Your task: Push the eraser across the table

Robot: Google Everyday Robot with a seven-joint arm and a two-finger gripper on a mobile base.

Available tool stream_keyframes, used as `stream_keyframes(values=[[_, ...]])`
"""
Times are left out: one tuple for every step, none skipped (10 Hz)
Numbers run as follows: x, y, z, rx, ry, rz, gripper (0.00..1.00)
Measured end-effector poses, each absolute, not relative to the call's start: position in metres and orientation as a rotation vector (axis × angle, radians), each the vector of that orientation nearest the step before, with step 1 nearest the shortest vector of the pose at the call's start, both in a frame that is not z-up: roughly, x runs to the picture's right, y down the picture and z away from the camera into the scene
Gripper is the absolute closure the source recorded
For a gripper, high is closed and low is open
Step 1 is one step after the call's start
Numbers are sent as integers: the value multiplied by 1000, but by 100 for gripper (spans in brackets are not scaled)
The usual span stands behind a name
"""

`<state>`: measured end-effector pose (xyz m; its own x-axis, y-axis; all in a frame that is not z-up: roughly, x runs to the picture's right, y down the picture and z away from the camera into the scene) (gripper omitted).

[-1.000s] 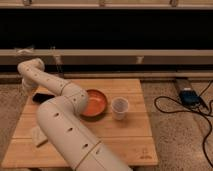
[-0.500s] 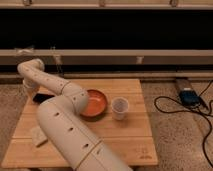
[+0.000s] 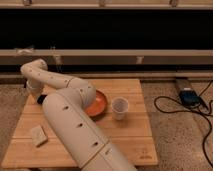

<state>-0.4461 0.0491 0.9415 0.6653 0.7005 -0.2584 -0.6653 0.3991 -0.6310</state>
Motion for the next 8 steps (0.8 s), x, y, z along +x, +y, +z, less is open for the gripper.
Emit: stream_keyframes(values=[[-443, 50, 941, -772, -43, 869, 100], [-440, 51, 941, -771, -33, 873, 100], [-438, 52, 940, -770, -19, 873, 100], [-436, 53, 940, -767, -8, 872, 100], [-434, 55, 940, -765, 9, 870, 100], [-433, 57, 938, -760, 24, 870, 100], [-429, 59, 937, -755, 43, 876, 100], [-423, 59, 937, -750, 60, 883, 100]])
